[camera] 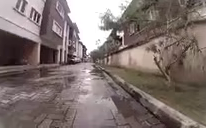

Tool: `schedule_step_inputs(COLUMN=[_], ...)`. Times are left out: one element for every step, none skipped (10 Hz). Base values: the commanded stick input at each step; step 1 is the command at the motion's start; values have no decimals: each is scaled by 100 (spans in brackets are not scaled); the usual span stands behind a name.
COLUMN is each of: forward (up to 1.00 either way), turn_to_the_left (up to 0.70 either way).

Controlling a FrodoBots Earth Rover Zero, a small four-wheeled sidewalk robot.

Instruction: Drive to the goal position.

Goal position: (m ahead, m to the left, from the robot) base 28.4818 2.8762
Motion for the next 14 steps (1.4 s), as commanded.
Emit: schedule_step_inputs(forward=[50,50,50,50,50,50,50,50,50,50,50,50,50,50], turn_to_the_left=[0,0,0,2,25,42,0,0,0,0,0,0,0,0])
